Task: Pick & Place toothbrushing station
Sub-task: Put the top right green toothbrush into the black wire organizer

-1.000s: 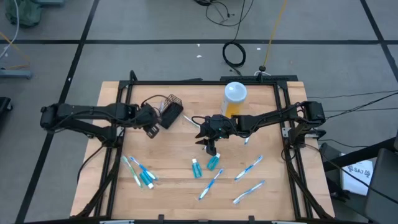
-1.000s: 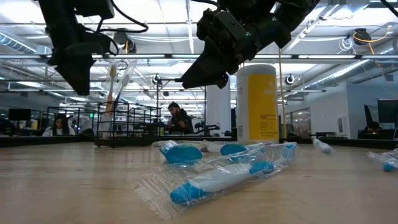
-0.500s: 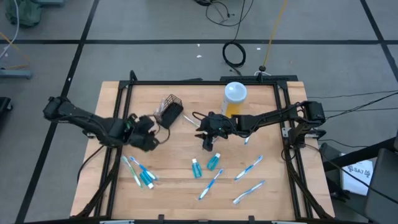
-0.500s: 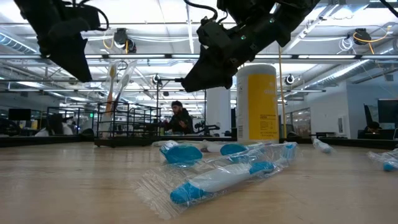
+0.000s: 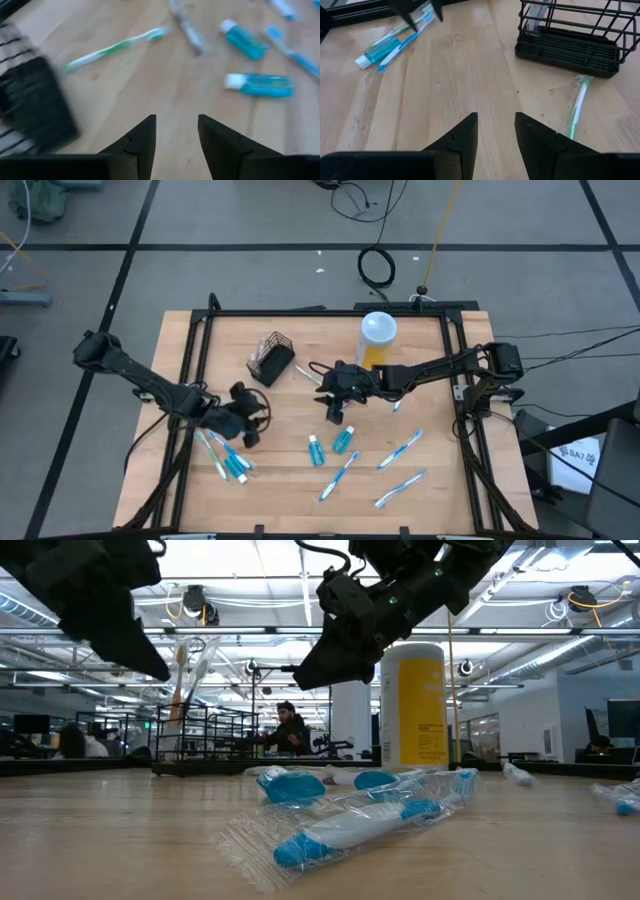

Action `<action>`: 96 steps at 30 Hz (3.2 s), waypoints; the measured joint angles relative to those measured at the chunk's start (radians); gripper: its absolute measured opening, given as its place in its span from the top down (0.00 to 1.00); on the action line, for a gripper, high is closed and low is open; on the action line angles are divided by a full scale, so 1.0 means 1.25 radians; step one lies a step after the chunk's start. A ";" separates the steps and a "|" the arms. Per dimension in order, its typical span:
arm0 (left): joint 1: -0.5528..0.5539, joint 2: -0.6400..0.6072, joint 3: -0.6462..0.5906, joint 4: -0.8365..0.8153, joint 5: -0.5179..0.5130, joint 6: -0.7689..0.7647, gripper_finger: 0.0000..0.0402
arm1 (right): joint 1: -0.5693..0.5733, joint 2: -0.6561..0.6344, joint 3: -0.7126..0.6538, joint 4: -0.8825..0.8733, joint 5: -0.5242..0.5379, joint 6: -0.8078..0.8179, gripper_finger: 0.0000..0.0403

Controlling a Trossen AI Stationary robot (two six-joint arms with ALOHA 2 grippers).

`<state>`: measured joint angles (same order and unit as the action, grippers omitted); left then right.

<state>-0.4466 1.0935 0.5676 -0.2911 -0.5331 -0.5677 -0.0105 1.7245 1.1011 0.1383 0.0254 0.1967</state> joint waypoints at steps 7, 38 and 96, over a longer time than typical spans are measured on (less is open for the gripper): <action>0.018 0.000 -0.004 0.100 0.021 0.124 0.62 | 0.000 0.000 0.000 0.005 0.000 -0.006 0.69; 0.024 0.000 -0.004 0.107 0.021 0.163 0.62 | -0.051 0.005 -0.137 0.166 0.079 -0.015 0.69; 0.050 0.008 -0.003 0.204 0.028 0.134 0.62 | 0.057 0.103 -0.007 -0.038 0.286 -0.112 0.98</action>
<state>-0.3840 1.1029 0.5644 -0.0365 -0.4981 -0.3997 0.0605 1.8538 1.0918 0.0903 0.3833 0.0571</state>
